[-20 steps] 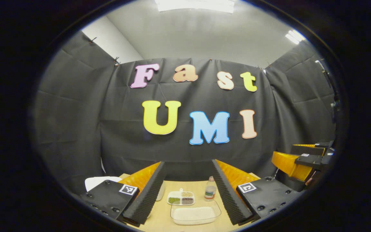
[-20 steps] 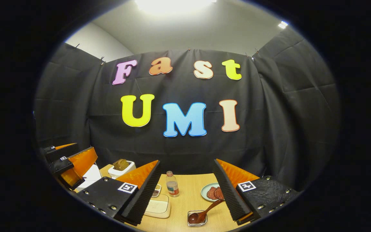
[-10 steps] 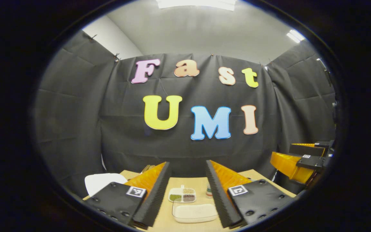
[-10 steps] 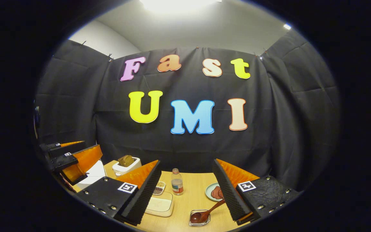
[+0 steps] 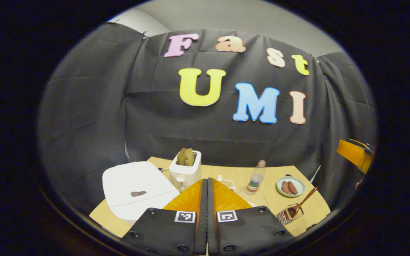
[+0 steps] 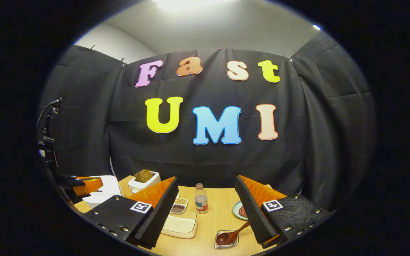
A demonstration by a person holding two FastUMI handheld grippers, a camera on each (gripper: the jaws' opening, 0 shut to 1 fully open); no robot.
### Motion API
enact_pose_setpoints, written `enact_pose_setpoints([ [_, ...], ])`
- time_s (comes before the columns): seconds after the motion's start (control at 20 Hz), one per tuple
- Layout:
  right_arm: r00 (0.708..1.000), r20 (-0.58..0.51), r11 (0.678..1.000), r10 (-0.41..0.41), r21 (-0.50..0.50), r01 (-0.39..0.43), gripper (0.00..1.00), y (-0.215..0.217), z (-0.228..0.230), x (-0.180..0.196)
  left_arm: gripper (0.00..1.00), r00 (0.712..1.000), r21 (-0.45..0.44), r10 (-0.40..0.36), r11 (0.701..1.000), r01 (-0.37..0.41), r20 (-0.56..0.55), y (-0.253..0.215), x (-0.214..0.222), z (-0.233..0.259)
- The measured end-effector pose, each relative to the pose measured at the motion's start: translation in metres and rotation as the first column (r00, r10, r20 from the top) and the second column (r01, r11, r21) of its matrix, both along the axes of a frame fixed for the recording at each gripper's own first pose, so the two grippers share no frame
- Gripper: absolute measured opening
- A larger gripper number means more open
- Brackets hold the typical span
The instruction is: Close the left gripper, press the button to open the rice cooker; take a wooden spoon from the chopstick holder with the right hand, scoop a spoonful of rice and pour it into the rice cooker, then put the wooden spoon back into the chopstick holder.
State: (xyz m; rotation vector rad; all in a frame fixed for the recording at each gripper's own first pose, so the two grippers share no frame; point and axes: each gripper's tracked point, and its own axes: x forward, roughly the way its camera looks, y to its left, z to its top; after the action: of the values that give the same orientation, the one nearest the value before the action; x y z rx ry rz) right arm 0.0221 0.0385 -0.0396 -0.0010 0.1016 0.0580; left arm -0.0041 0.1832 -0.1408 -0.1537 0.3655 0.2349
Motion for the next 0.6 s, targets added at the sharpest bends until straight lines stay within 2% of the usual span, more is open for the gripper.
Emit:
enact_pose_setpoints([
  [0.1,1.0,0.0,1.0,-0.016,0.0,0.016,0.98,-0.005,-0.003,-0.001,0.08,0.997,-0.056,0.047,0.997,-0.05,-0.054,0.036,-0.008,-0.025],
  [0.25,0.999,-0.036,0.999,-0.032,-0.004,0.032,0.98,-0.01,-0.018,-0.005,0.08,0.982,-0.053,0.141,0.987,-0.149,-0.129,0.101,-0.018,-0.06],
  [0.3,0.998,-0.043,0.999,-0.037,-0.008,0.037,0.94,-0.013,-0.02,-0.006,0.08,0.976,-0.076,0.154,0.983,-0.168,-0.154,0.115,-0.018,-0.071],
  [0.35,0.998,-0.05,0.999,-0.042,-0.015,0.041,0.98,-0.014,-0.023,-0.007,0.08,0.973,-0.13,0.16,0.975,-0.182,-0.167,0.123,-0.015,-0.081],
  [0.4,0.997,-0.059,0.999,-0.046,-0.023,0.045,0.97,-0.016,-0.026,-0.006,0.05,0.97,-0.188,0.167,0.962,-0.199,-0.177,0.13,-0.012,-0.088],
  [0.45,0.997,-0.064,0.998,-0.051,-0.03,0.05,0.98,-0.017,-0.028,-0.006,0.08,0.967,-0.228,0.174,0.95,-0.215,-0.187,0.138,-0.013,-0.093],
  [0.6,0.995,-0.069,0.997,-0.069,-0.035,0.066,0.98,-0.02,-0.031,-0.006,0.1,0.953,-0.232,0.2,0.939,-0.253,-0.229,0.162,-0.001,-0.109],
])
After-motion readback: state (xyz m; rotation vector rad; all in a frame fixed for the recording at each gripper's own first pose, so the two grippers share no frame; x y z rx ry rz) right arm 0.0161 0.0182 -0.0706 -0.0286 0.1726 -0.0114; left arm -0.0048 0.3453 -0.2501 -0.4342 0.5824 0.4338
